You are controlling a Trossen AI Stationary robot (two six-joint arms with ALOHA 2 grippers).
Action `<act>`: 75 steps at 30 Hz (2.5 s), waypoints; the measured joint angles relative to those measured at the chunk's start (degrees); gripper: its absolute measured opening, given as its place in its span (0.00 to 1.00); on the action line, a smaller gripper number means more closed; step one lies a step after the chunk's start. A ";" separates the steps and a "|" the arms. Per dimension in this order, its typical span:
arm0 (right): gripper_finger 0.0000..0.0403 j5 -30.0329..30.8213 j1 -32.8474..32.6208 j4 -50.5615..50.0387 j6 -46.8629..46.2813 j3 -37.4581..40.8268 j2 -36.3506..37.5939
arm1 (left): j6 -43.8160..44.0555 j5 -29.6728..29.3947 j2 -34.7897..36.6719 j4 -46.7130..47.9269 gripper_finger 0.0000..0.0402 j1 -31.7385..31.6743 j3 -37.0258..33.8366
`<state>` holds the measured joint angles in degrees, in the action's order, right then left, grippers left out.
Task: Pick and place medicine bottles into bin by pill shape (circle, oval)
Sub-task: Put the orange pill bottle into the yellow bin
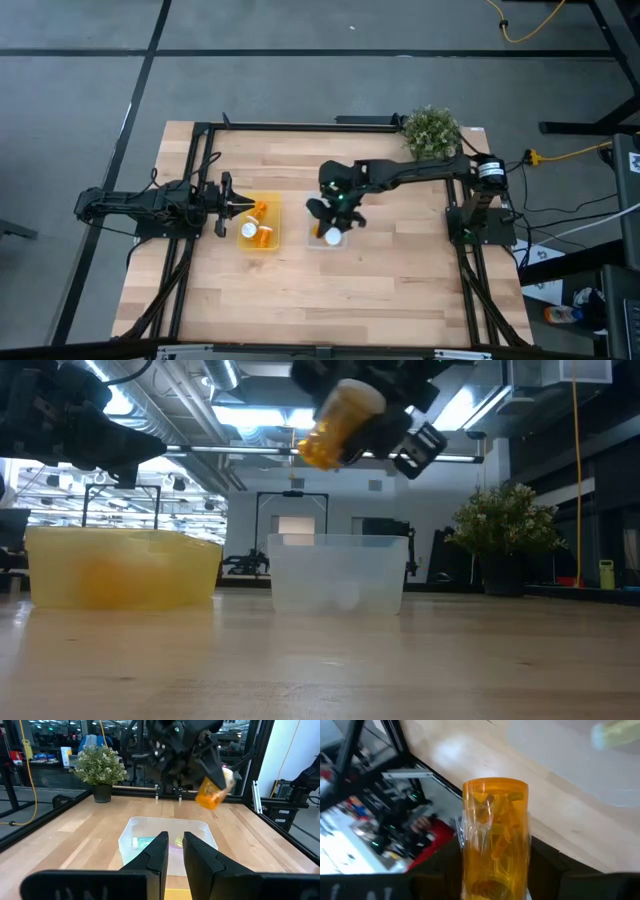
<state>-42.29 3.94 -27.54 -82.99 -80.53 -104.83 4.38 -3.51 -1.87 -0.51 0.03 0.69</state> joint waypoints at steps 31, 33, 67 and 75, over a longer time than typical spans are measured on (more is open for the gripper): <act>0.41 9.75 -0.52 9.03 -5.75 -32.06 -28.36 | -1.99 -0.43 0.02 -1.95 0.13 0.00 0.02; 0.41 10.36 -0.28 9.48 -5.12 -32.06 -28.36 | -2.01 -0.44 0.02 -1.99 0.13 -0.02 0.02; 0.41 12.98 -4.04 6.76 -11.28 -32.04 -29.60 | -2.01 -0.46 0.00 -2.14 0.13 -0.02 0.02; 0.42 11.33 -4.24 8.99 -11.08 -32.02 -30.56 | -2.01 -0.44 0.02 -1.72 0.13 0.00 0.04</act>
<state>-30.96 -0.30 -18.55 -94.06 -112.55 -135.39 2.37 -3.95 -1.85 -2.23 0.03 0.73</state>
